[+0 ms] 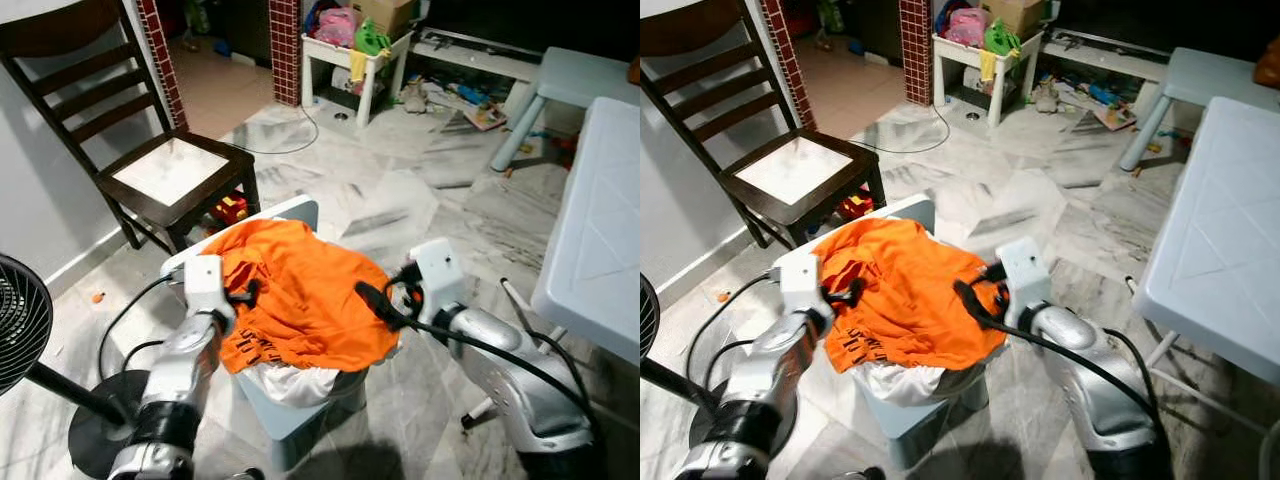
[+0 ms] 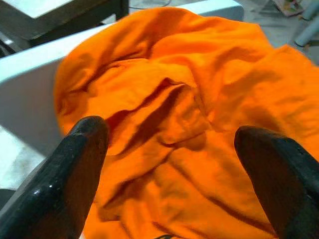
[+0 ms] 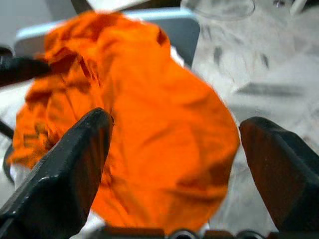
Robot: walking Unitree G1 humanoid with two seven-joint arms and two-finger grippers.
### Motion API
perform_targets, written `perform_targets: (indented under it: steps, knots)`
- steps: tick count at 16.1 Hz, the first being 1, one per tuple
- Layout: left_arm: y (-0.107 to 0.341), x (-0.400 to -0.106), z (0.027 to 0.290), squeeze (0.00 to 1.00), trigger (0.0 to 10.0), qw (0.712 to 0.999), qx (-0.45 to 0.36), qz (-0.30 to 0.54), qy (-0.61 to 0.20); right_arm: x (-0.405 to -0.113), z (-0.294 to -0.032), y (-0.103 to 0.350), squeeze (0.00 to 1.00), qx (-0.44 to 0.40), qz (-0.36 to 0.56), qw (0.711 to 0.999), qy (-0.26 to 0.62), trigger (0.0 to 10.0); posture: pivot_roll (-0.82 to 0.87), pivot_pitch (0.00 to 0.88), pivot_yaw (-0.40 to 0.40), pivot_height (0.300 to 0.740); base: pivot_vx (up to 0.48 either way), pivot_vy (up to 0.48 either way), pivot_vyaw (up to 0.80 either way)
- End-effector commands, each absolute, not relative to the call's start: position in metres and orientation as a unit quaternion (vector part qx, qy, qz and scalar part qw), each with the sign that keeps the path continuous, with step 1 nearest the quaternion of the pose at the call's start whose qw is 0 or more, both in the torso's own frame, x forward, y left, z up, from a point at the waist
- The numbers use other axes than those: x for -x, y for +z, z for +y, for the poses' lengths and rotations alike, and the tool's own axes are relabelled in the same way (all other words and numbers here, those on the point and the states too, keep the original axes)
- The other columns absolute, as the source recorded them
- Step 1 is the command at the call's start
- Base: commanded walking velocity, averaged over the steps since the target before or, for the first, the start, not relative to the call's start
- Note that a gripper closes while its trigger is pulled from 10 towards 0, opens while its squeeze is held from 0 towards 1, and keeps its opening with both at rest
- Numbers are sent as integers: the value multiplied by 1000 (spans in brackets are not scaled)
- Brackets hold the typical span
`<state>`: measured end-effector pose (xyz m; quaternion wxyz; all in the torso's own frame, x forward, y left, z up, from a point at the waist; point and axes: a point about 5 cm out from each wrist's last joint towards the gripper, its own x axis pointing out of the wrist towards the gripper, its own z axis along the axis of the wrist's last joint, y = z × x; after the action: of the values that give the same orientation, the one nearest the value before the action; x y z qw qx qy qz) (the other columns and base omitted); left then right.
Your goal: Hang hanger
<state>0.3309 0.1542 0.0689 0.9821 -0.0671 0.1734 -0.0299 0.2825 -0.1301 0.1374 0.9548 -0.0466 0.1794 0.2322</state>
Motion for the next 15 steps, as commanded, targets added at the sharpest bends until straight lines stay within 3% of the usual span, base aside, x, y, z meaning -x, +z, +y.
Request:
perform_targets:
  steps: [1, 2, 3, 4, 5, 6, 7, 8, 9, 14, 15]
  knots:
    - [66, -332, 151, 0, 10000, 981, 70, 178, -35, -277, -134, 141, 0, 50, 180, 955, 232, 10000, -137, 182, -31, 740, 0, 0, 0]
    - [64, -334, 148, 0, 10000, 980, 73, 179, -38, -274, -136, 141, 0, 53, 186, 954, 231, 10000, -156, 190, -34, 740, 0, 0, 0]
    - [63, -335, 147, 0, 6510, 980, 76, 182, -40, -270, -137, 141, 0, 54, 189, 952, 232, 10000, -168, 197, -36, 740, 0, 0, 0]
    - [61, -335, 146, 0, 5137, 979, 78, 184, -41, -267, -137, 142, 0, 55, 194, 951, 234, 10000, -177, 202, -36, 740, 0, 0, 0]
    - [60, -336, 144, 0, 5216, 979, 78, 185, -40, -262, -139, 142, 0, 55, 200, 949, 237, 10000, -187, 210, -40, 740, 0, 0, 0]
    - [60, -336, 142, 0, 4392, 979, 79, 184, -41, -259, -141, 142, 0, 56, 205, 948, 239, 10000, -193, 216, -44, 740, 0, 0, 0]
    - [59, -336, 142, 0, 4627, 979, 78, 184, -40, -257, -142, 142, 0, 56, 209, 946, 239, 10000, -196, 220, -48, 740, 0, 0, 0]
    - [59, -336, 141, 0, 8392, 980, 77, 178, -34, -252, -144, 142, 0, 57, 214, 945, 240, 10000, -198, 225, -54, 740, 0, 0, 0]
    - [61, -337, 144, 0, 10000, 982, 73, 171, -23, -251, -144, 141, 0, 57, 217, 944, 241, 10000, -196, 229, -59, 740, 0, 0, 0]
    - [63, -334, 170, 0, 10000, 986, 52, 146, 56, -246, -140, 143, 0, 51, 229, 937, 257, 10000, -180, 257, -84, 740, 0, 0, 0]
    - [63, -334, 176, 0, 7529, 986, 50, 146, 66, -246, -141, 143, 0, 50, 231, 937, 258, 10000, -181, 261, -85, 740, 0, 0, 0]
